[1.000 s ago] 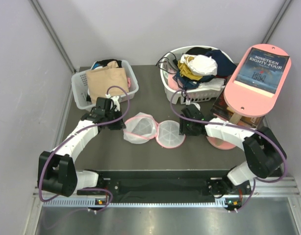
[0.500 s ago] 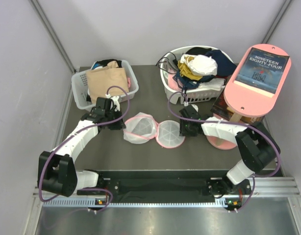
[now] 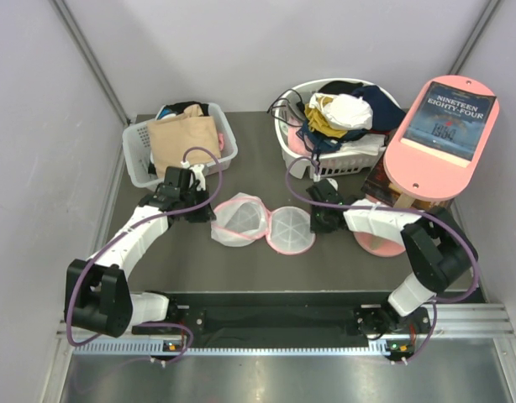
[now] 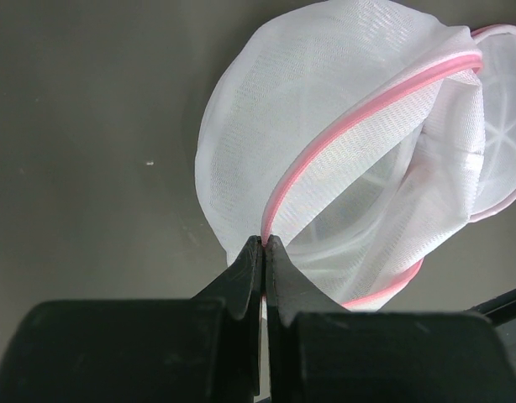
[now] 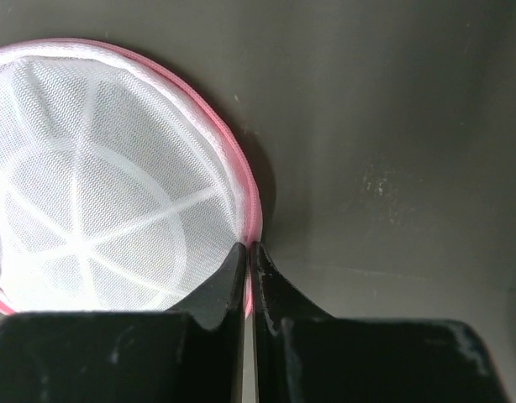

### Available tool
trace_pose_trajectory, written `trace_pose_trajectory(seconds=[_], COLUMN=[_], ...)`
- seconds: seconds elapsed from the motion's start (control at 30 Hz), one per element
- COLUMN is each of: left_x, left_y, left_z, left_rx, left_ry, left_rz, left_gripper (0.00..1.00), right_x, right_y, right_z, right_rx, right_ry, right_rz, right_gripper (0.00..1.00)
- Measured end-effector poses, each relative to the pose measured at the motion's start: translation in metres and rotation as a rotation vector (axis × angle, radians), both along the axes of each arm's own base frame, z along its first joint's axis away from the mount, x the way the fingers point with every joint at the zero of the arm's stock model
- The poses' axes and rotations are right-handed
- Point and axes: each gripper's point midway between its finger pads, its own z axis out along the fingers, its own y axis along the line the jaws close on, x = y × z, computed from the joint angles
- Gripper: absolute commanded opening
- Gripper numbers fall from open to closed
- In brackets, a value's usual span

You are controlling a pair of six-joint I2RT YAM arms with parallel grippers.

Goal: Unzip the laundry bag and remove the bra

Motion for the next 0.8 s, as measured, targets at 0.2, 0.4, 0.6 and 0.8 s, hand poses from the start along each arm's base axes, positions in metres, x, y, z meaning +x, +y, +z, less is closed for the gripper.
trace_pose_trajectory(seconds=[0.2, 0.4, 0.6, 0.8], left_x=[0.007, 0.01, 0.016, 0.022], left_y=[-0.003, -0.019, -0.035, -0.037], left_z=[0.009, 0.014, 0.02, 0.008], left_rx=[-0.024, -0.061, -0.118, -0.131], left_ry=[-0.016, -0.025, -0.048, -0.04], left_rz=[0.032, 0.063, 0.078, 0.107], left_gripper=[0.0, 0.0, 0.0, 0.0], right_x=[-0.006, 0.003, 0.015, 0.015], right_y=[-0.012, -0.025, -0.047, -0.056], right_z=[0.006, 0.053, 0.117, 0.15], right_rx=[-0.061, -0.104, -0.105, -0.101], right_ry=[0.019, -0.062, -0.192, -0.247], right_rz=[0.008, 0.008, -0.034, -0.038], right_gripper=[0.0, 0.0, 0.0, 0.0])
